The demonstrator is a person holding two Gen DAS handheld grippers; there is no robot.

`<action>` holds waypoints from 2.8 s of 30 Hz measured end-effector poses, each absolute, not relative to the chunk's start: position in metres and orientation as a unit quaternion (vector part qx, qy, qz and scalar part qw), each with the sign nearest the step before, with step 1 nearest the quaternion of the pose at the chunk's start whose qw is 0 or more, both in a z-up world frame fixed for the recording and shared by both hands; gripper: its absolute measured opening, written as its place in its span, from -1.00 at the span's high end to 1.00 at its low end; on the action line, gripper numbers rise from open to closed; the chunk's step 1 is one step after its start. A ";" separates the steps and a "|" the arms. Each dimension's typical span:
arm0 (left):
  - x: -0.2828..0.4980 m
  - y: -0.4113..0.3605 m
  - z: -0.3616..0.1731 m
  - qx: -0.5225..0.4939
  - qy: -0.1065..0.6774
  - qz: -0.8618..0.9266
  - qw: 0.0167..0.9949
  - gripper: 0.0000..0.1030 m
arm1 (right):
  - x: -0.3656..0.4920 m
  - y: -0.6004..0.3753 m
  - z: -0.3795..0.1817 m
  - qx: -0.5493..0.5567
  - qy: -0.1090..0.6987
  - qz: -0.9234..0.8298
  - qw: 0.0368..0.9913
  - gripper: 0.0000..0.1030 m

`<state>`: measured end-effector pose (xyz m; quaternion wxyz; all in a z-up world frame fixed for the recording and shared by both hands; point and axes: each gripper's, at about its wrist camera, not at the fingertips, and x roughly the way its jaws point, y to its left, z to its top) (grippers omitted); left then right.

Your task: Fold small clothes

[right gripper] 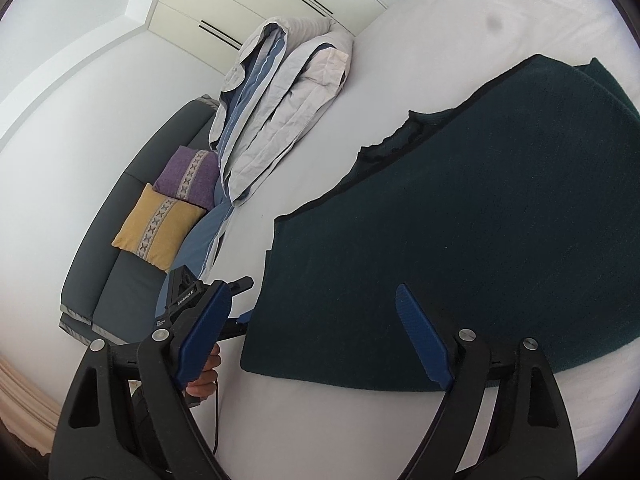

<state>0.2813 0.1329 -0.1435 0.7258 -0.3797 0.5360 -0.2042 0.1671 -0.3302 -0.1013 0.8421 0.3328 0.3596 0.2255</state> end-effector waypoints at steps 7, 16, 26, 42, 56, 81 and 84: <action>0.273 0.138 -0.153 -0.434 0.539 -0.246 0.679 -0.57 | 0.169 -0.318 -0.104 0.326 0.367 0.235 0.839 -0.64; 0.266 0.138 -0.154 -0.419 0.539 -0.237 0.691 -0.02 | 0.183 -0.296 -0.108 0.313 0.385 0.249 0.832 -0.64; 0.252 0.125 -0.140 -0.304 0.532 -0.229 0.757 0.58 | 0.223 -0.269 -0.127 0.298 0.422 0.253 0.818 -0.64; 0.253 0.083 -0.074 -0.245 0.516 -0.231 0.787 0.72 | 0.242 -0.325 -0.143 0.340 0.423 0.238 0.806 -0.54; 0.261 -0.152 -0.101 -0.210 0.547 -0.302 0.752 0.63 | 0.281 -0.436 -0.148 0.450 0.411 0.233 0.758 -0.57; 0.136 -0.133 -0.098 -0.190 0.478 -0.380 0.769 -0.28 | 0.330 -0.360 -0.158 0.390 0.553 0.262 0.688 -0.40; 0.115 -0.139 -0.093 -0.159 0.460 -0.414 0.769 -0.28 | 0.335 -0.348 -0.155 0.368 0.566 0.267 0.687 -0.24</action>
